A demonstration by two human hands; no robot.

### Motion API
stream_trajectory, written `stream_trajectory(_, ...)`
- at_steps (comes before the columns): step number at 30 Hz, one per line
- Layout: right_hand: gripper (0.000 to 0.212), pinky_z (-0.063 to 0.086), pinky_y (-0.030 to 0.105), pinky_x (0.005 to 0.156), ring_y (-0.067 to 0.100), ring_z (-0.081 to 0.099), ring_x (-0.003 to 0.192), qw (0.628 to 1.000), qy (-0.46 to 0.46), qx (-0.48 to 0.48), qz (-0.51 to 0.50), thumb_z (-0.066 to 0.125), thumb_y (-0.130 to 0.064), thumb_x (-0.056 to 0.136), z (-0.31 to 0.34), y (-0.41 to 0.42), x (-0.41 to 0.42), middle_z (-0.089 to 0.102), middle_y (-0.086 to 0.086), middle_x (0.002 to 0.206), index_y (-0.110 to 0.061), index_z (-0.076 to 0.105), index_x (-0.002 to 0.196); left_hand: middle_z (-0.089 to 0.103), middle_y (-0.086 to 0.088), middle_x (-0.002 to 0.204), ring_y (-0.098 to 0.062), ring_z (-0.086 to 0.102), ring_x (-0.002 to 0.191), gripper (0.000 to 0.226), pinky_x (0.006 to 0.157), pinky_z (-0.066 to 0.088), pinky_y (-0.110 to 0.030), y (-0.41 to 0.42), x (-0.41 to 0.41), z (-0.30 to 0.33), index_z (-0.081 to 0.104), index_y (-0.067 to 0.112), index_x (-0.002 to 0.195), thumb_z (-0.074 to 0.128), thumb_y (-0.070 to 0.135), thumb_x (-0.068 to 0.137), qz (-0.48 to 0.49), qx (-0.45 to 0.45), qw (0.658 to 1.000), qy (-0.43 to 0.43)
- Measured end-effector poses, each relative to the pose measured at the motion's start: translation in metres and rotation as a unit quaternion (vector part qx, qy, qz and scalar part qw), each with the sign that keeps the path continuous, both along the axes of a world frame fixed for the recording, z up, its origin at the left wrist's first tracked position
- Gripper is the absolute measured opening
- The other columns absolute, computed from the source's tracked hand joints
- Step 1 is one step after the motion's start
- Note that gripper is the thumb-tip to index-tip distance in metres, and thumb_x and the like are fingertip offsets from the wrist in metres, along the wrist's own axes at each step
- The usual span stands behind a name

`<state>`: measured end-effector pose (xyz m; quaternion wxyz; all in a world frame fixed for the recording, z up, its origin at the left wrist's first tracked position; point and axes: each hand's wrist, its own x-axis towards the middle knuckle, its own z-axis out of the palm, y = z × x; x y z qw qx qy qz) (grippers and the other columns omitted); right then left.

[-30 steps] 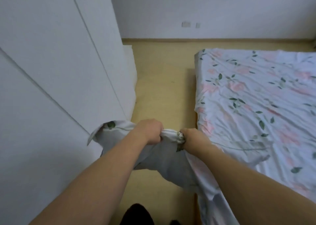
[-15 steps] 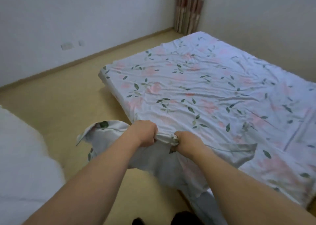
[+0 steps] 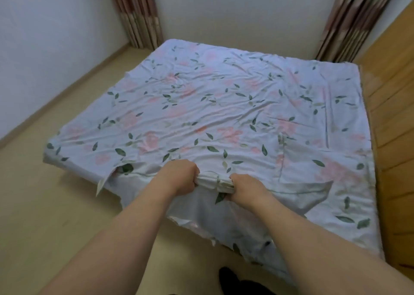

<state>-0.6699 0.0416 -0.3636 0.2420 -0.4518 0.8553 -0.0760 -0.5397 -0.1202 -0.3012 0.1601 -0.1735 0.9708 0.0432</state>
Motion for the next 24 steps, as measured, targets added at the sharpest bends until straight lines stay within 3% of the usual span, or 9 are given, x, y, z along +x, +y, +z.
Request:
stream_trajectory(6, 0.033, 0.046, 0.035, 0.067, 0.027, 0.06, 0.088, 0.999, 0.028, 0.018, -0.006, 0.059, -0.049, 0.079, 0.007, -0.094, 0.026, 0.062, 0.005, 0.098, -0.021, 0.049, 0.093, 0.056, -0.001, 0.074, -0.026, 0.059, 0.078, 0.005, 0.06, 0.04, -0.029, -0.097, 0.031, 0.002, 0.058, 0.019, 0.074, 0.056, 0.018, 0.078, -0.016, 0.002, 1.0, 0.025)
stream_trajectory(11, 0.026, 0.046, 0.033, 0.067, 0.026, 0.061, 0.085, 0.998, 0.045, 0.009, -0.041, 0.057, -0.048, 0.08, 0.011, -0.186, 0.075, 0.065, 0.004, 0.095, -0.023, 0.051, 0.082, 0.047, 0.003, 0.063, -0.023, 0.05, 0.064, 0.008, 0.056, 0.035, -0.028, -0.197, 0.079, 0.005, 0.054, 0.021, 0.07, 0.056, 0.02, 0.077, -0.056, 0.012, 0.997, 0.05)
stream_trajectory(17, 0.022, 0.042, 0.031, 0.066, 0.027, 0.062, 0.089, 0.995, 0.07, -0.016, -0.065, 0.057, -0.042, 0.084, 0.036, -0.289, 0.133, 0.065, 0.004, 0.096, -0.023, 0.049, 0.079, 0.065, -0.003, 0.08, -0.027, 0.062, 0.076, 0.013, 0.061, 0.043, -0.029, -0.317, 0.121, 0.017, 0.067, 0.018, 0.08, 0.06, 0.03, 0.081, -0.02, 0.016, 0.998, 0.059)
stream_trajectory(20, 0.015, 0.043, 0.031, 0.067, 0.027, 0.063, 0.09, 0.994, 0.067, -0.02, -0.082, 0.057, -0.035, 0.084, 0.036, -0.344, 0.152, 0.066, 0.004, 0.096, -0.022, 0.051, 0.078, 0.066, -0.003, 0.082, -0.027, 0.063, 0.079, 0.015, 0.061, 0.043, -0.03, -0.377, 0.136, 0.014, 0.065, 0.02, 0.08, 0.06, 0.034, 0.082, -0.038, -0.006, 0.998, 0.057)
stream_trajectory(24, 0.02, 0.043, 0.031, 0.066, 0.027, 0.063, 0.088, 0.995, 0.053, -0.034, -0.079, 0.058, -0.039, 0.083, 0.03, -0.408, 0.16, 0.067, 0.004, 0.094, -0.021, 0.052, 0.076, 0.065, -0.002, 0.083, -0.026, 0.062, 0.079, 0.017, 0.061, 0.041, -0.03, -0.439, 0.152, 0.005, 0.062, 0.021, 0.081, 0.059, 0.037, 0.085, -0.03, -0.032, 0.997, 0.059)
